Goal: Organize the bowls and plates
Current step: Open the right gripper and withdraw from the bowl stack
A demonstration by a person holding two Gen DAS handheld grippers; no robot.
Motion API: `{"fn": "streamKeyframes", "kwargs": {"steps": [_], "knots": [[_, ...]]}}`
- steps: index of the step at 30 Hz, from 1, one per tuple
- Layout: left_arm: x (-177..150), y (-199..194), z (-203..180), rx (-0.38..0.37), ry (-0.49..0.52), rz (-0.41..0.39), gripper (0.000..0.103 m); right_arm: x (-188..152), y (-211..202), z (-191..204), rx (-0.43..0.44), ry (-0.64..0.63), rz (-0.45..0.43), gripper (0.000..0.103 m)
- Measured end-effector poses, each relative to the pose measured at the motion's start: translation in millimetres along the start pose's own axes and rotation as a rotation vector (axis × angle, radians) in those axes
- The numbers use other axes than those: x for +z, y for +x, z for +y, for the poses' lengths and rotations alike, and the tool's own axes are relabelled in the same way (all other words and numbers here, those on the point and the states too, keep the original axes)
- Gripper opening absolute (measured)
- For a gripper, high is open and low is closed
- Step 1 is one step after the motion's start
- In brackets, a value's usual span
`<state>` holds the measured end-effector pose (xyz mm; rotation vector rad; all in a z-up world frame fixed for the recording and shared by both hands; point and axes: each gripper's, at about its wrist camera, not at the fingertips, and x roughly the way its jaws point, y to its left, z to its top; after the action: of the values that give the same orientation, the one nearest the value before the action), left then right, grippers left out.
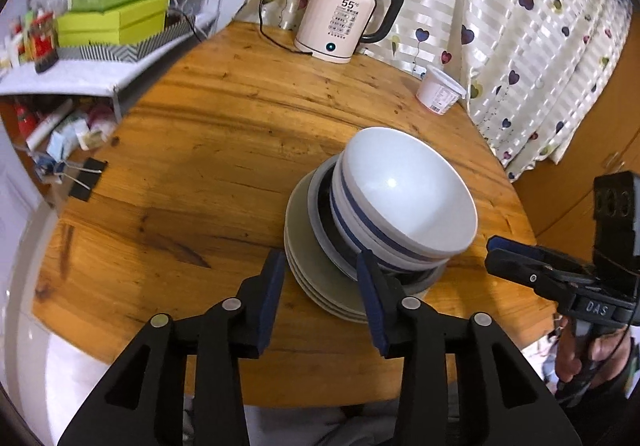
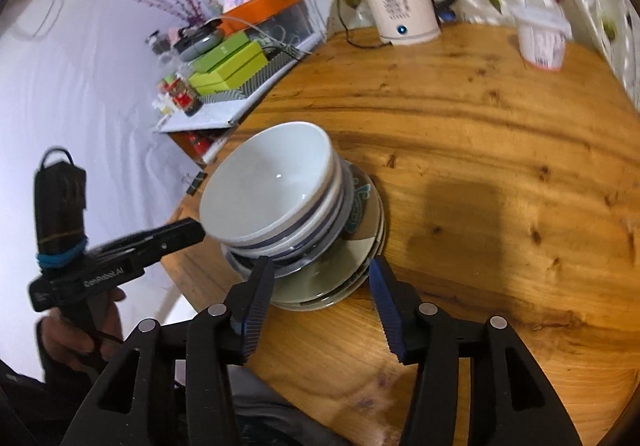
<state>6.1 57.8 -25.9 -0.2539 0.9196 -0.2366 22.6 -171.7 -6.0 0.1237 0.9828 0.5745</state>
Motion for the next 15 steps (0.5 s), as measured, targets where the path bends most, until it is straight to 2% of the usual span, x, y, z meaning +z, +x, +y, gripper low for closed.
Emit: {"fn": "streamKeyframes", "kwargs": {"steps": [6, 15], "knots": [[-6, -4, -10, 0.047, 0.028, -0.014, 0.048, -5, -1, 14, -0.030, -0.042, -0.007, 0.055], [-10, -2, -18, 0.101, 0.059, -0.019, 0.049, -9, -1, 26, -0.074, -0.085, -0.013, 0.059]]}}
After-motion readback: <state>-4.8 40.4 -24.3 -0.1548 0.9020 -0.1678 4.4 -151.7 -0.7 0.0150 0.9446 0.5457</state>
